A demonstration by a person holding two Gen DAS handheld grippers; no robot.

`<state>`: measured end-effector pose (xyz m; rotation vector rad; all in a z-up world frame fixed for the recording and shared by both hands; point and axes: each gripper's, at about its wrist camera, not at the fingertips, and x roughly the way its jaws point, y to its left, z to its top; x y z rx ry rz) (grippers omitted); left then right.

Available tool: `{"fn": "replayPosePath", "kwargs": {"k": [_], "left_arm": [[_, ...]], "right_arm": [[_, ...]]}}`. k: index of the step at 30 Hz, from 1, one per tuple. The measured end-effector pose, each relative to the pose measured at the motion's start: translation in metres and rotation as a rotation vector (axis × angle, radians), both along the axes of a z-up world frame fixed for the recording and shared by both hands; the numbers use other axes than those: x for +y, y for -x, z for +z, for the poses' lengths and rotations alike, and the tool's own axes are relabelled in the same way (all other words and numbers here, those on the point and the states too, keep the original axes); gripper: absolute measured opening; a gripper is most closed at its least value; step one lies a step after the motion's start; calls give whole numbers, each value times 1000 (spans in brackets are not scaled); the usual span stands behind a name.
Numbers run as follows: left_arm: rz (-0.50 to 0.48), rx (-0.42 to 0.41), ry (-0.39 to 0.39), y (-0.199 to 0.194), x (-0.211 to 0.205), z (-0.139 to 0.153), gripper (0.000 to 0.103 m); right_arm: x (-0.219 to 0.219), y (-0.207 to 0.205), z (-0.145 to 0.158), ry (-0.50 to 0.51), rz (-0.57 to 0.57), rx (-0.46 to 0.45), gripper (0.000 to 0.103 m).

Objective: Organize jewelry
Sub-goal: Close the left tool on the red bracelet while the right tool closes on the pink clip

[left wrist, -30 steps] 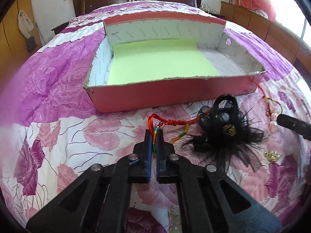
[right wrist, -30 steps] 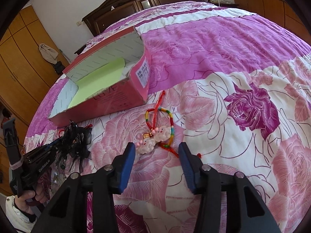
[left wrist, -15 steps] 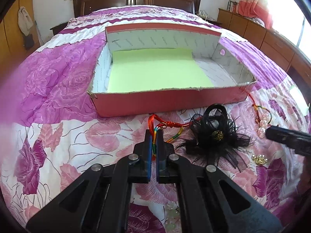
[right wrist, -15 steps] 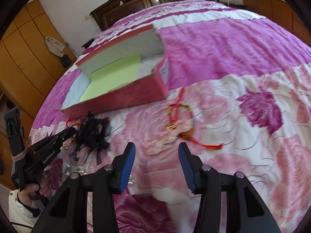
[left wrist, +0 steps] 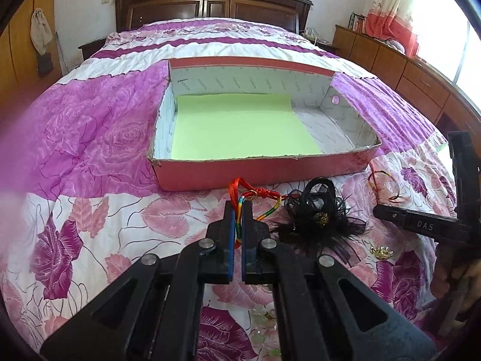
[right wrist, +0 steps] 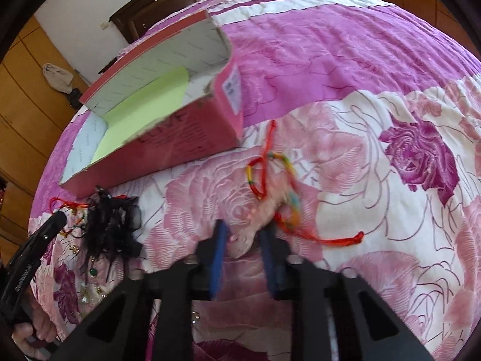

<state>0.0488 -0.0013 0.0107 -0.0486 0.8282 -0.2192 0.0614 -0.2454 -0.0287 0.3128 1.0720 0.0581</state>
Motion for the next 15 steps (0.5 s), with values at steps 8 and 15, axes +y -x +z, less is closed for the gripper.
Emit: {"fn": "replayPosePath", "kwargs": {"k": [8,15], "left_arm": [[7,-33,16,5,2,14,0],[8,-72,28,8,3,29,0]], "right_arm": [[-1,22,22,-39,62,-56,11],[9,36,44,-62,127,-131,10]]}}
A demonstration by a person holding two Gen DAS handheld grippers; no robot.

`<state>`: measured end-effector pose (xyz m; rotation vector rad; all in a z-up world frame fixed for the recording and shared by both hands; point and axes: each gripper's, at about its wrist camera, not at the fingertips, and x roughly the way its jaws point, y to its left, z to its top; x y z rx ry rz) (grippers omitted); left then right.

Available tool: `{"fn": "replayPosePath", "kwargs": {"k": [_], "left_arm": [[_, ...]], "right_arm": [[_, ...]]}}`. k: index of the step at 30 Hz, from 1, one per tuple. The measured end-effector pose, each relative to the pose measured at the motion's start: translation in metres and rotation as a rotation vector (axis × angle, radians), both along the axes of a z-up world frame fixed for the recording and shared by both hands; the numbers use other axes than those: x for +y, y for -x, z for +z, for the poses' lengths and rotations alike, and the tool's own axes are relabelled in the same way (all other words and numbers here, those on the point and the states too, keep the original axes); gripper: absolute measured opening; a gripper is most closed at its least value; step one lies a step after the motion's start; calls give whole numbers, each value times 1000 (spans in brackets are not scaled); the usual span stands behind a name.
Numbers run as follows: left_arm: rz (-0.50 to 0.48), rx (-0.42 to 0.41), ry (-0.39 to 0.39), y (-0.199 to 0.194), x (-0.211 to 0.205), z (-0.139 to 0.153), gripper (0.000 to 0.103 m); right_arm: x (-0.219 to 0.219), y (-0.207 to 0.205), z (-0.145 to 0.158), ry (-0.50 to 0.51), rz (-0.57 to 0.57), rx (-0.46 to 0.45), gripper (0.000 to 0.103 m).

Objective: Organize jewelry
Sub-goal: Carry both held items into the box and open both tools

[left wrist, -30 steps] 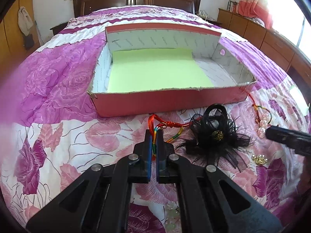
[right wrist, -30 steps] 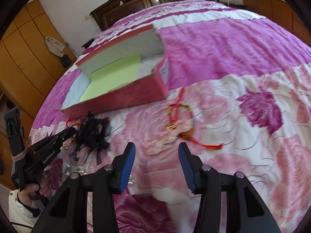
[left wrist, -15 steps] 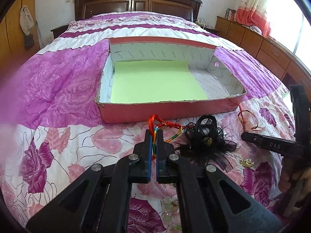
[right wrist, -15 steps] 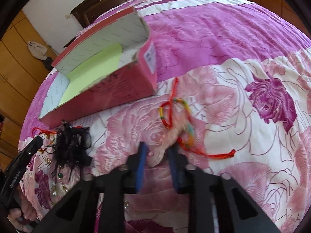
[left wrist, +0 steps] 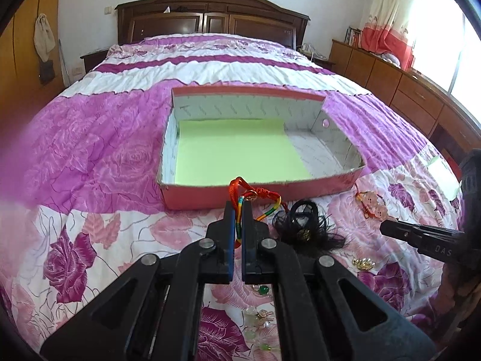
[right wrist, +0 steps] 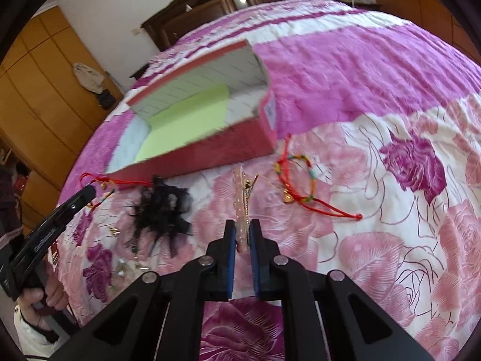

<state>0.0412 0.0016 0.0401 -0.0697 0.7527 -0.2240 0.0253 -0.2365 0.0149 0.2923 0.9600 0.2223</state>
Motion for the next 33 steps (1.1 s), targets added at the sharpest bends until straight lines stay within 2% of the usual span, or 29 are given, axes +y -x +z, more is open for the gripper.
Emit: {"fn": "replayPosePath", "kwargs": {"k": [8,17,24,33], "left_arm": [[10,-51,-9,-10,1,16,0],[22,-84,-29,-49,1,23,0],[40,-68,-43,-86,0,11,0],[58,30,-70,-139,-2,-17,0]], "right_arm": [[17,-16,26,16,52,-92,10],[31,-55,44,53,81,-160,10],[38,-98,35,81,76,-146,10],[43,-157,7,171,76,-79,10]]}}
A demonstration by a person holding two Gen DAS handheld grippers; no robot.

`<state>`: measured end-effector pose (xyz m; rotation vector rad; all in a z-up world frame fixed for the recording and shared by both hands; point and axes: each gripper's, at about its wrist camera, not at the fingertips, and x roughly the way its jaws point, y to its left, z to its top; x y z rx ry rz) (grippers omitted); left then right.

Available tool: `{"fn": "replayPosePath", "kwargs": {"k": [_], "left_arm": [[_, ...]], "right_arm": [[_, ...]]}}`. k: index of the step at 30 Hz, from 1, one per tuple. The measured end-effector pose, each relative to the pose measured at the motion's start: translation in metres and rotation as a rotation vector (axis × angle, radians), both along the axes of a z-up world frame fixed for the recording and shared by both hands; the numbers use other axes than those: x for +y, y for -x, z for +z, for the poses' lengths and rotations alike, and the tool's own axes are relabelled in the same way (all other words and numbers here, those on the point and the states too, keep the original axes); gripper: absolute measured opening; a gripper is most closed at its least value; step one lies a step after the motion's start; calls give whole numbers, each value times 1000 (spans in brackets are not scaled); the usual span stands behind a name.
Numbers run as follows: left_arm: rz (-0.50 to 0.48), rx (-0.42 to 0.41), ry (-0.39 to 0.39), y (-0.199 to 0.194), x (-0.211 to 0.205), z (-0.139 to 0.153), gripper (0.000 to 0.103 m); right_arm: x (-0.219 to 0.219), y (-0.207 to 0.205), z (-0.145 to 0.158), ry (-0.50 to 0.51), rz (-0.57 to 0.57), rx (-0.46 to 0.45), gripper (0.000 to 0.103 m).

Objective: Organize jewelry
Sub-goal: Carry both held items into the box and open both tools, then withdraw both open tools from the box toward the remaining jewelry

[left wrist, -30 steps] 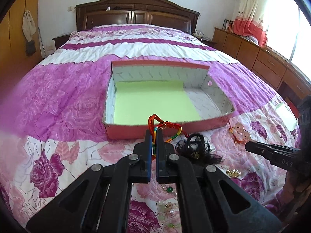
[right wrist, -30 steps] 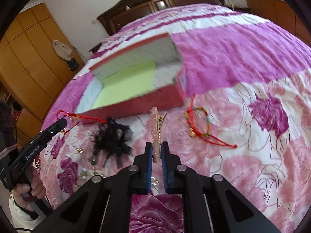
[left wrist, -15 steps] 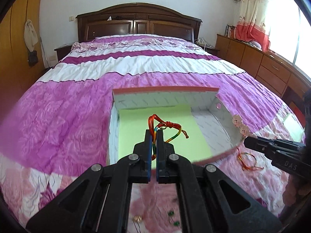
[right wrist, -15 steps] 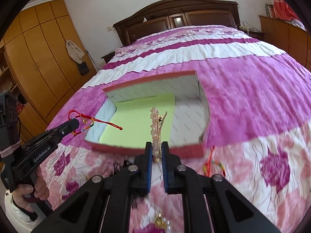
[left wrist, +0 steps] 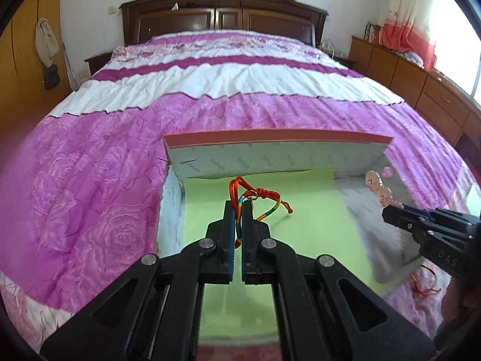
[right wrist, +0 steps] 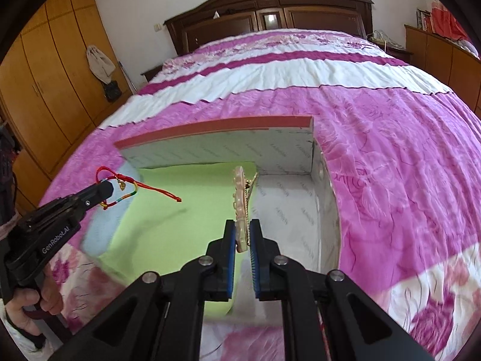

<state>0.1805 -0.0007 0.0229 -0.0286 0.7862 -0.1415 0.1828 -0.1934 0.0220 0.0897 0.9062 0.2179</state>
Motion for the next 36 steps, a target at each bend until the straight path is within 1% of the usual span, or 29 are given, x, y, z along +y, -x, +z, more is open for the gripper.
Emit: {"fn": "replayPosePath", "kwargs": {"k": [6,10,13,17,19,24,26,27,29,31,33,36], "left_arm": [[23,79,-10,-28,-2,-24,0],[42,132,-27,-37,-2,-37,0],[52,154,-35,-39,-1,-40,0],[50,195,-70,-42,-4,-44,0],[50,199,-80,-42,-4,-45,0],[51,183,-62,-39,-3,-42,0],[51,182,-55,-39,-3,-40,5],[51,181,-51,-38,-3,-40,10],[42,178,-38,-36,-3,-37,13],[39,174,-24,-32,-3,-34,19],[33,164,-14,-27,-4,-29,20],[12,136,3,-17,-4,-18,21]], "right_arm": [[-1,-27,-14,52,-9,39,11],[0,-38,-23,84,-10,70,10],[4,-44,-29,119,1,84,10],[10,-48,-36,160,1,103,11],[10,-48,-36,167,-2,105,11],[6,-50,-34,145,-20,121,11],[5,-49,-33,134,-20,122,12],[5,-47,-32,130,-19,117,12],[6,-44,-28,120,-12,106,18],[6,-40,-23,108,-4,92,27],[7,-34,-16,103,-1,76,32],[5,-26,-6,86,-3,55,34]]}}
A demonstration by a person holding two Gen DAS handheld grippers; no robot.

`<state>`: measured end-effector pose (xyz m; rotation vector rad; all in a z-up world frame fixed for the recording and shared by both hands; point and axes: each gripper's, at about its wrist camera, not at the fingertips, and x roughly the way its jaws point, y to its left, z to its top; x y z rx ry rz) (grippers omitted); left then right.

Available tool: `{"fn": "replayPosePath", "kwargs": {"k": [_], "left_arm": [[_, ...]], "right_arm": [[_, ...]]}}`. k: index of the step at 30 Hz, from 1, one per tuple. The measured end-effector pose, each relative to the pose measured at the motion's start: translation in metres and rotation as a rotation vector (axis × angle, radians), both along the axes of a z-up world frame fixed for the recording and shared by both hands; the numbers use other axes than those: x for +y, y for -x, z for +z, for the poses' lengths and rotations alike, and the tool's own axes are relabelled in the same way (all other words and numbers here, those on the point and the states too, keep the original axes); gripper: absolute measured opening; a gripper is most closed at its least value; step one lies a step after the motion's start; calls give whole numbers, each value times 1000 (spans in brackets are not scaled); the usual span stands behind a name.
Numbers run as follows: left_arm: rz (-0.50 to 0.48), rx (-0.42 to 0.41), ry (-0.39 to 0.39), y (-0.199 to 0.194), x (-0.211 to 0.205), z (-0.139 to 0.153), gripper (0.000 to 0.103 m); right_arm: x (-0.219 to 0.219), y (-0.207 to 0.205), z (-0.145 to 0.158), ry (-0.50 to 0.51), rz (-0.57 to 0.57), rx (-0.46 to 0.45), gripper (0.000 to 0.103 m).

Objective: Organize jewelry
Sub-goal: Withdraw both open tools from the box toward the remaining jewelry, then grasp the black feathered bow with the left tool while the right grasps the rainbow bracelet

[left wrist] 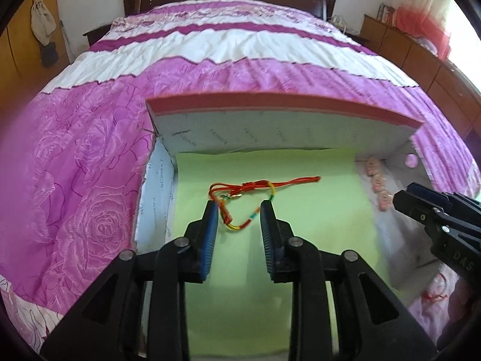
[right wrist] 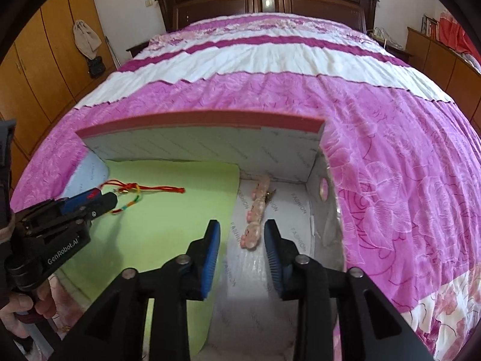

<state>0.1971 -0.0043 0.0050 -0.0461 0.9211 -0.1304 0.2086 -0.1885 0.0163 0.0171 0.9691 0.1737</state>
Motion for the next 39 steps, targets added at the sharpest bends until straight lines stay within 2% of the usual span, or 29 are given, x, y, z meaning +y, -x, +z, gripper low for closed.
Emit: {"fn": "replayPosePath", "kwargs": {"k": [10,18,27,35,39], "left_arm": [[-42,-79,35,42,3,42,21],[-49,-94,86,77,5,53,24],[-87,-85,122,112,-5,55,27],[-107,-33,146,130,-13,41,33],[-113,5,159,134,-19,33,38]], "right_arm": [[-12,46,44,-77,-3,-101,37],[-23,90,62,-109,-8,-151,38],[-42,133,55,-112,-41,-125,40],[-61,153,36,-105,-79,-72,41],[-69,156,25,-102,-95,-41,46]]}}
